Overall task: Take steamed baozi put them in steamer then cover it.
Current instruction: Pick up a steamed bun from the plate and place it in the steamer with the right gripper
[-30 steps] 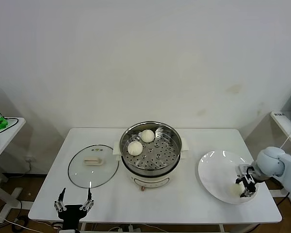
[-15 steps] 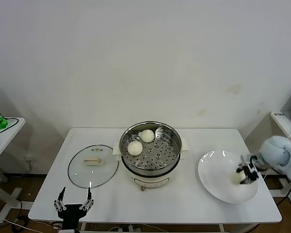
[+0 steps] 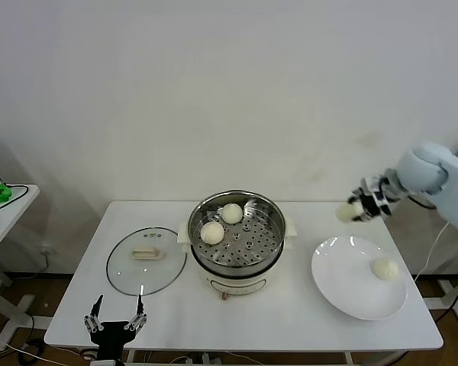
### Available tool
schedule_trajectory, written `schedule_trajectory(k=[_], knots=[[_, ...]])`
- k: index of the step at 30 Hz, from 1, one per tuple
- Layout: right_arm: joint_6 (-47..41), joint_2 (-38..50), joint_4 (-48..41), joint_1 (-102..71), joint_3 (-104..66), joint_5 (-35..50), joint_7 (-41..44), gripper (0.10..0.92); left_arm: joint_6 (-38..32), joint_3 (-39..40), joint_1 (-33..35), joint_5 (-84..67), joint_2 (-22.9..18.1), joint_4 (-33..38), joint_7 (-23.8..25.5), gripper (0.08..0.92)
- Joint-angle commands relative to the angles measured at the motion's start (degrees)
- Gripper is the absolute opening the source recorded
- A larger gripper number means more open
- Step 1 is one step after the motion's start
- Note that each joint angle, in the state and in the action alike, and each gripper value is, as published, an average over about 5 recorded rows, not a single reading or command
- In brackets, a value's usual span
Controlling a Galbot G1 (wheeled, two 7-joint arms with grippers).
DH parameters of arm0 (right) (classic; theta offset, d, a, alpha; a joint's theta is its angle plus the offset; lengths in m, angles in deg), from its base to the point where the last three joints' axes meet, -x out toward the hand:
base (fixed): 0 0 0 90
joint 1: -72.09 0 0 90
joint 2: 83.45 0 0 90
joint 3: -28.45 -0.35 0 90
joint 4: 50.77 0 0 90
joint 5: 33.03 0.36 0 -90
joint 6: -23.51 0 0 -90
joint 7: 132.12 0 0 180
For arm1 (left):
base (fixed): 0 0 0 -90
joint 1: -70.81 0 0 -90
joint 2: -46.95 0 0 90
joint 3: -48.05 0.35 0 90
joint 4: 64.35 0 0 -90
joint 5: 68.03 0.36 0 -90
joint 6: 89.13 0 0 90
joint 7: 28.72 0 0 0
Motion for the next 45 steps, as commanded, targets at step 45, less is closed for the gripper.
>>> schedule_trajectory(k=[45], knots=[[24.64,-24.87,7.24,3.19,17.43,-10.5,-7.65,0.551,-0.1,-1.65,1.73,-2.95,-1.42,0.56,0.1,0.823]])
